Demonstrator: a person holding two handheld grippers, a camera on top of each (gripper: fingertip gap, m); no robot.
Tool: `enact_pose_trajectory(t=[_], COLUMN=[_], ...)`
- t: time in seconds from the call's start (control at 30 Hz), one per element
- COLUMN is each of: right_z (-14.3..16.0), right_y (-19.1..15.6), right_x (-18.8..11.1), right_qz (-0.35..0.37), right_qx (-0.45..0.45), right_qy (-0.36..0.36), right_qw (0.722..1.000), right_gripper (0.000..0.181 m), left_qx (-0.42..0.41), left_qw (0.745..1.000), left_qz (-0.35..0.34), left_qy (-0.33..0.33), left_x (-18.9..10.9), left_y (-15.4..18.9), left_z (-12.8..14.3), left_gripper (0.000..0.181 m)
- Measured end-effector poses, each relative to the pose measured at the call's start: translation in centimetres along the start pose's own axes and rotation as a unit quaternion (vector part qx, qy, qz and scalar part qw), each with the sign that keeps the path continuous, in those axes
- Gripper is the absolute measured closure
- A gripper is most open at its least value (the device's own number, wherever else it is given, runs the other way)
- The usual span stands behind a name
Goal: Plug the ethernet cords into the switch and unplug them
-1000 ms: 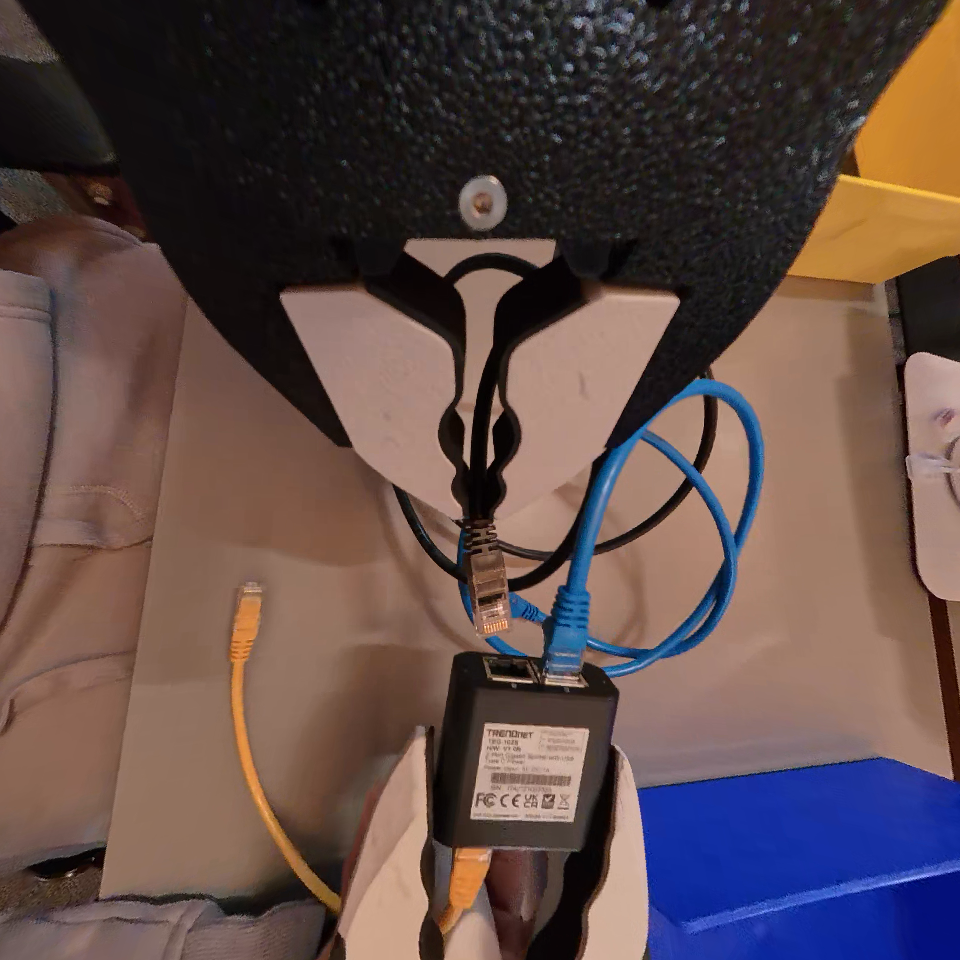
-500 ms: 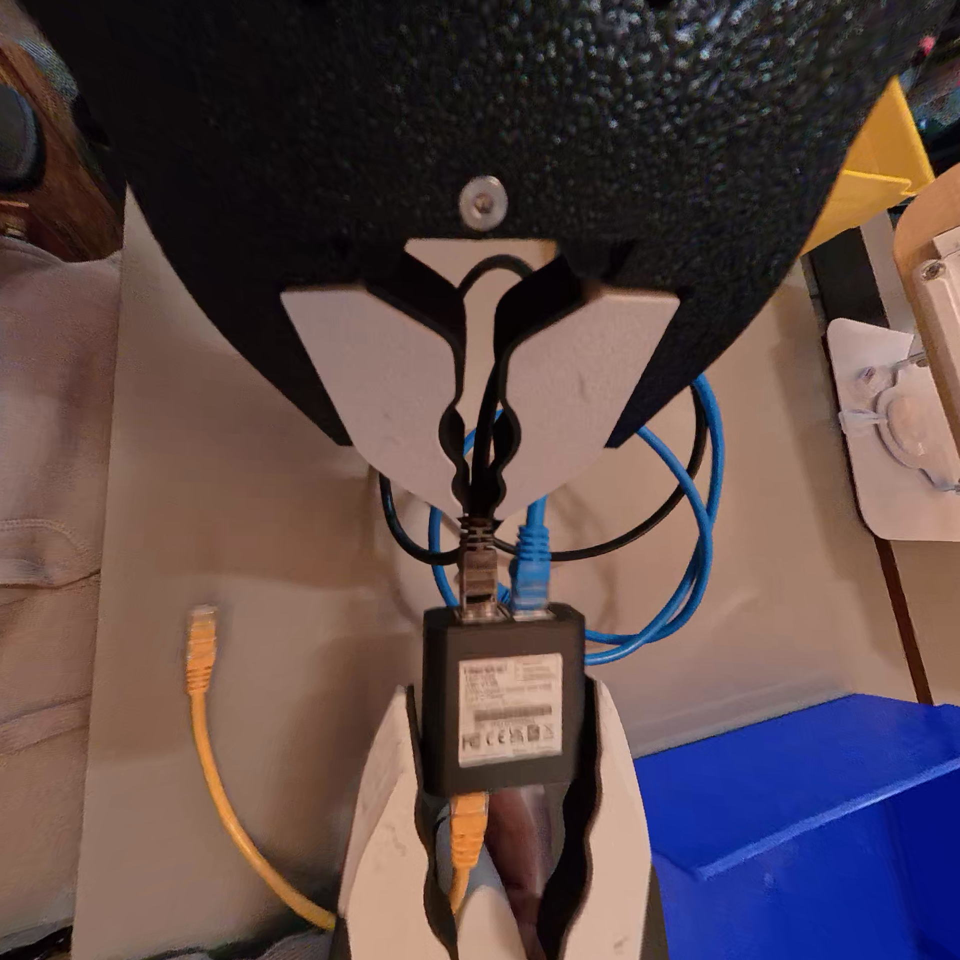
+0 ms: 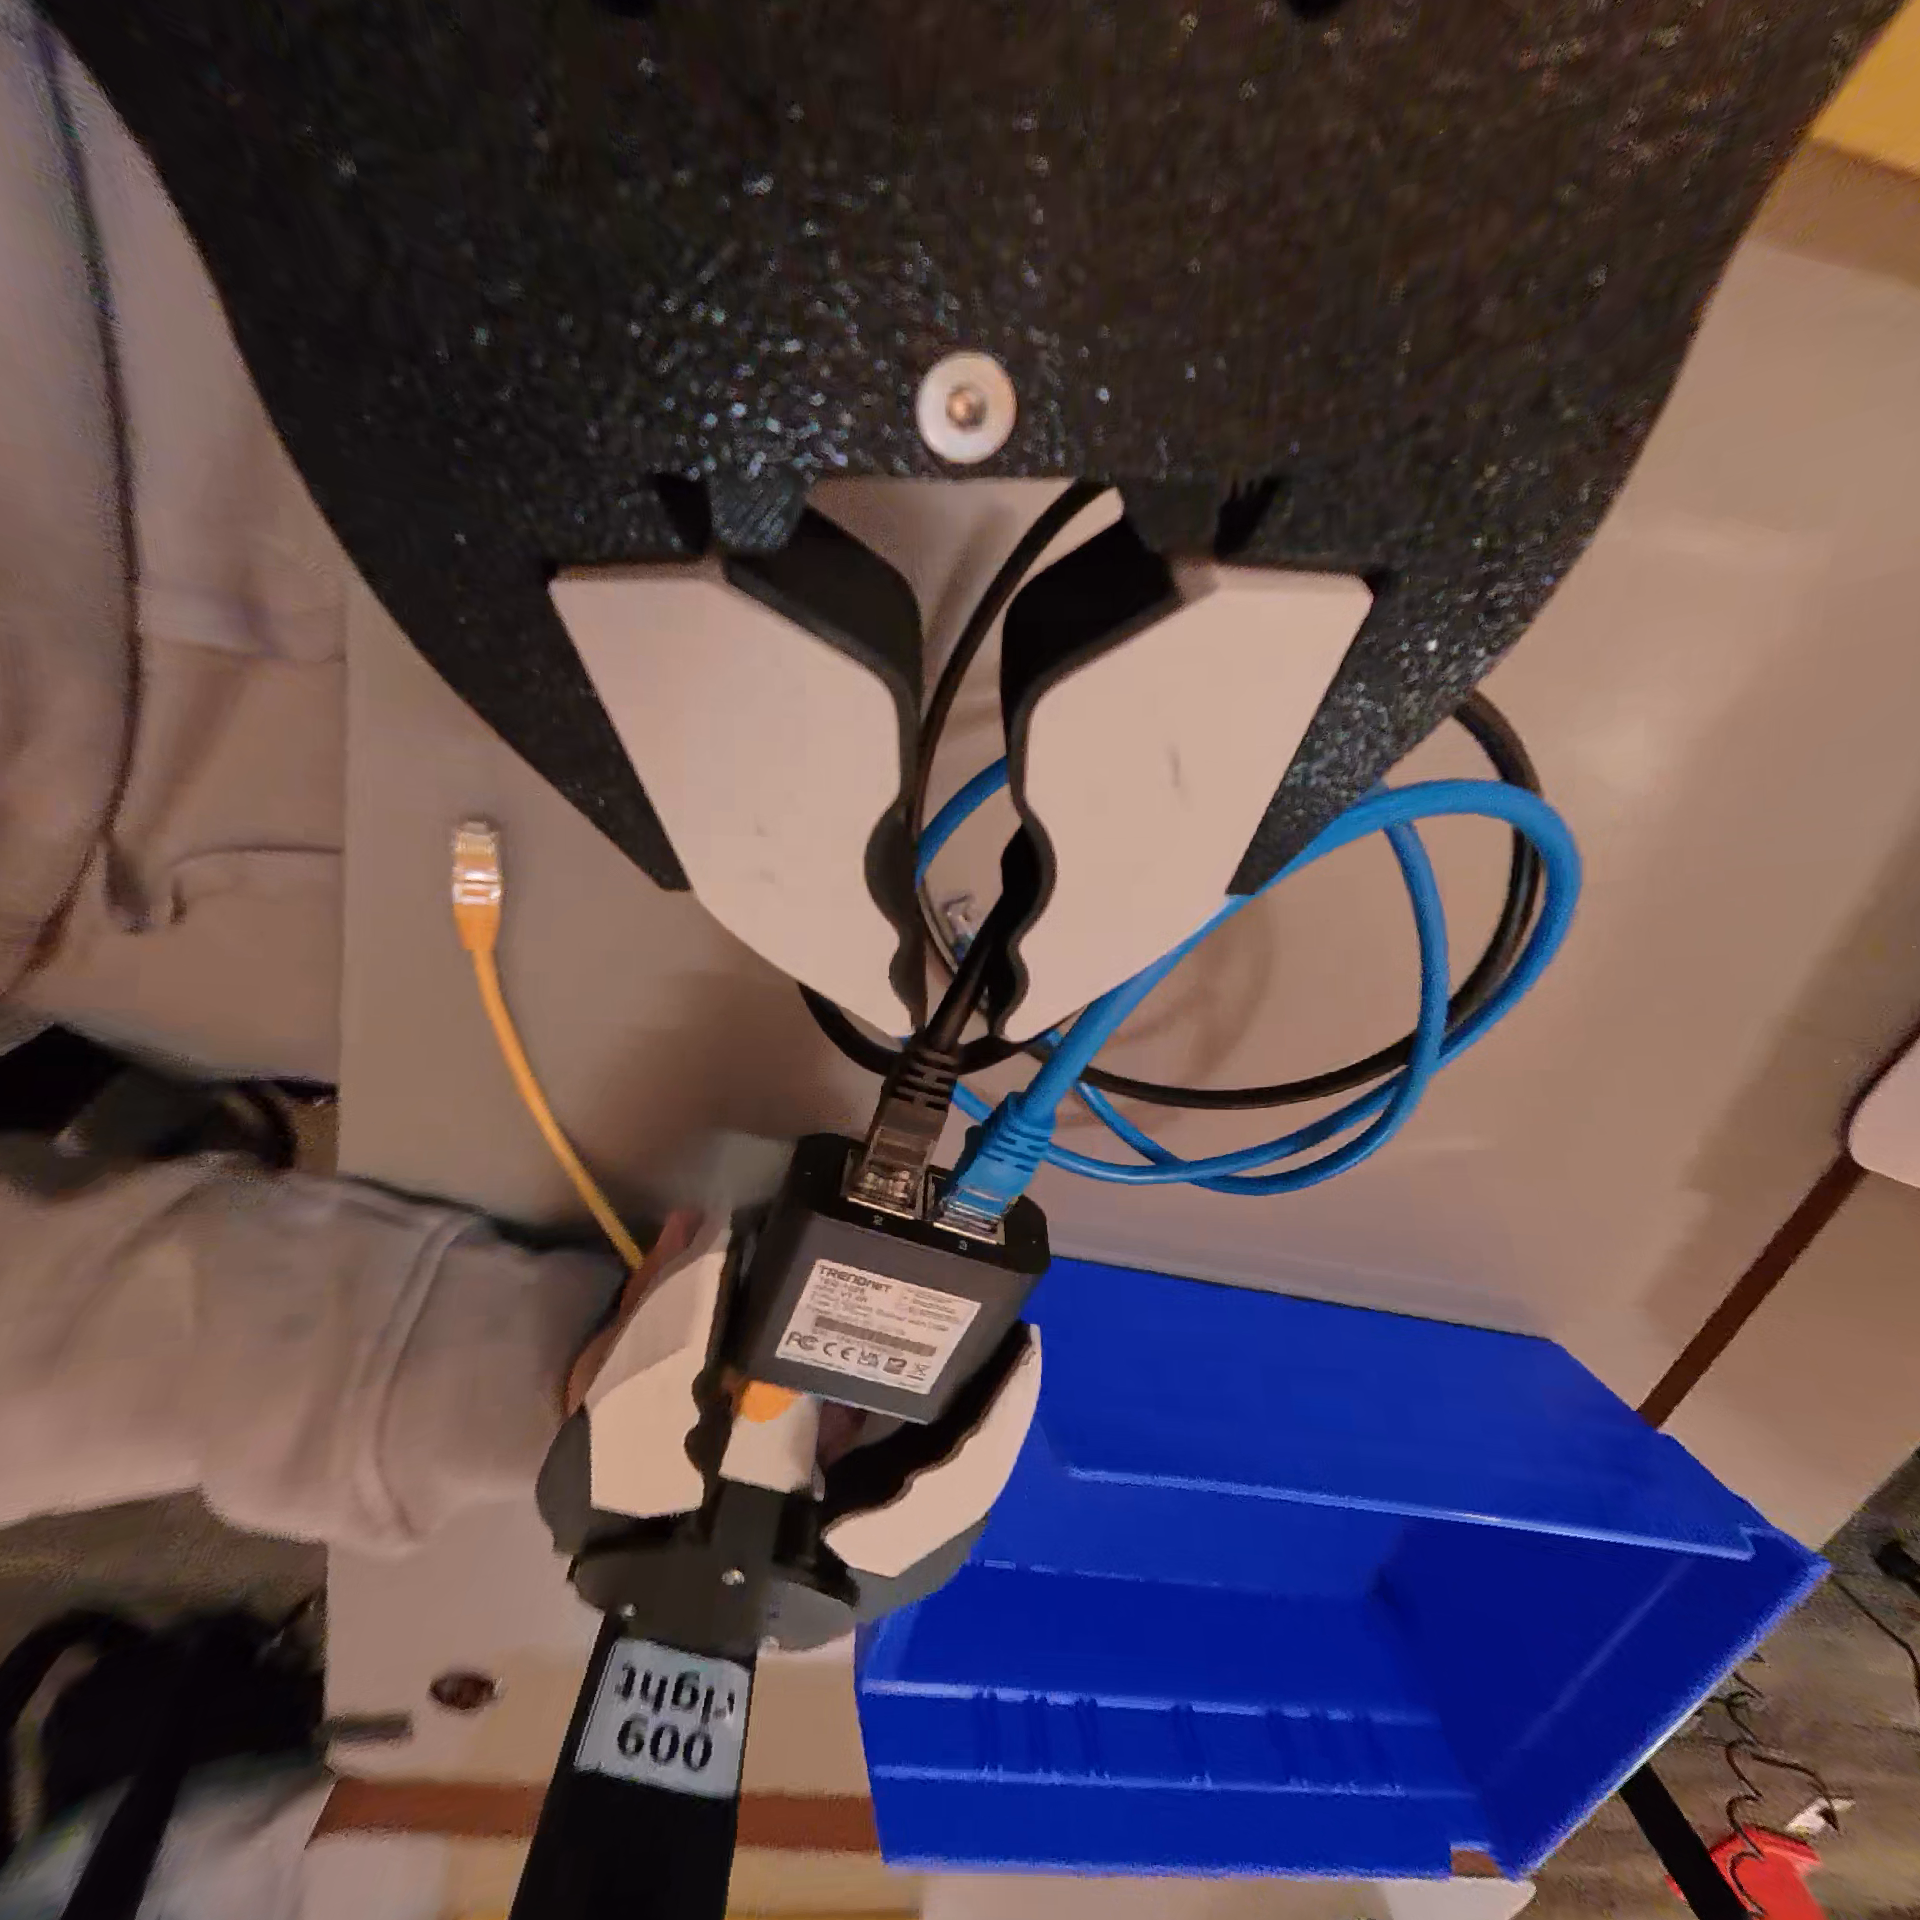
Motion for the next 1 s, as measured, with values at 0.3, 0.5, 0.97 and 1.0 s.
enact_pose_trajectory(t=[0.3, 0.5, 0.97, 1.0], right_z=[0.0, 0.0, -0.2, -0.3], right_y=[-0.1, -0.3, 0.3, 0.3], right_x=[0.1, 0.1, -0.1, 0.0], right_qz=[-0.008, -0.014, 0.011, 0.020], right_qx=[-0.002, 0.003, 0.009, 0.001], right_qy=[-0.003, 0.000, 0.018, 0.017], right_qw=[1.000, 1.000, 1.000, 1.000], right_gripper=[0.120, 0.120, 0.119, 0.120], left_qx=[-0.017, 0.038, 0.023, 0.018], left_qw=[0.998, 0.999, 0.982, 0.978], left_qz=[0.022, 0.025, 0.036, 0.035], left_qy=[0.048, 0.019, 0.185, 0.206], left_x=[-0.2, 0.0, -0.6, -1.3], left_y=[0.0, 0.4, 1.0, 1.1], left_z=[0.7, 0.5, -2.5, -2.9], left_gripper=[0.173, 0.177, 0.177, 0.165])
Point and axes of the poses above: each gripper's, where its closed fingertips meet, x out along the fingers, z out of its underside, y = z × x across the jaws, the point moved 6 cm from there along -x, back along the fingers, and after that the axes turned 2 degrees about z, right-handed, at the moved point
